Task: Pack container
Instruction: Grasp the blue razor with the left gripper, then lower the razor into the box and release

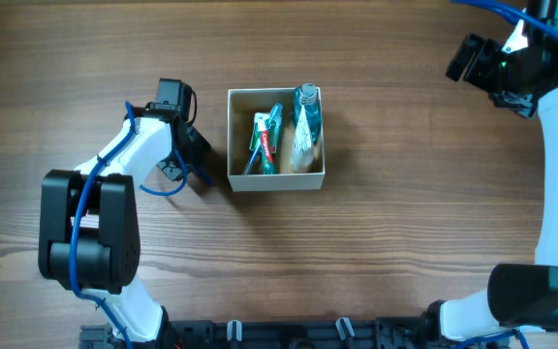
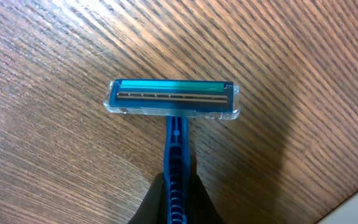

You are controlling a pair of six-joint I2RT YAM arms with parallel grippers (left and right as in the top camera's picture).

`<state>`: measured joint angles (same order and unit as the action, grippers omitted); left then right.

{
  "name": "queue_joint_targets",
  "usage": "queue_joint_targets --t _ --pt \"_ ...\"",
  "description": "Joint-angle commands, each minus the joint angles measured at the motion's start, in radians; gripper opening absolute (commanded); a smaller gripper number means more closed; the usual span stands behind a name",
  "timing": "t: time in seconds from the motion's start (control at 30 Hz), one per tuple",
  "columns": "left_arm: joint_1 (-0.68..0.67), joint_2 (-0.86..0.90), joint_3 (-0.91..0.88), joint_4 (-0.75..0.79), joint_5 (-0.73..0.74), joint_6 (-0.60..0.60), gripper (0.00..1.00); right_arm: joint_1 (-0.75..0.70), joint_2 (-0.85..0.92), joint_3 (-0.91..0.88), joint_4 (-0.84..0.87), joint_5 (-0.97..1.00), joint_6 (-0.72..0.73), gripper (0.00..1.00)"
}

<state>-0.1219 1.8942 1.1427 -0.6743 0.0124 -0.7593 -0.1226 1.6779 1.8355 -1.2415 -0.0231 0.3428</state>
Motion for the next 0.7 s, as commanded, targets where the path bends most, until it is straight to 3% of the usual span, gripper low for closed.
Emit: queue_joint_targets --t 0.0,0.33,0.5,0.67 --pt "0.003 0.012 0.007 -0.037 -0.002 0.131 0.04 0.001 0.000 0.015 0.000 -0.008 -0.002 1.00" --pt "-0.042 -0.230 0.269 -0.308 0.026 0.401 0.04 0.001 0.000 0.015 0.000 -0.008 -0.002 1.00" --pt "-0.142 -0.312 0.275 -0.254 0.028 0.455 0.04 0.001 0.000 0.015 0.000 -0.008 -0.002 1.00" --pt "-0.263 -0.236 0.275 -0.182 0.021 0.478 0.04 0.001 0.000 0.015 0.000 -0.008 -0.002 1.00"
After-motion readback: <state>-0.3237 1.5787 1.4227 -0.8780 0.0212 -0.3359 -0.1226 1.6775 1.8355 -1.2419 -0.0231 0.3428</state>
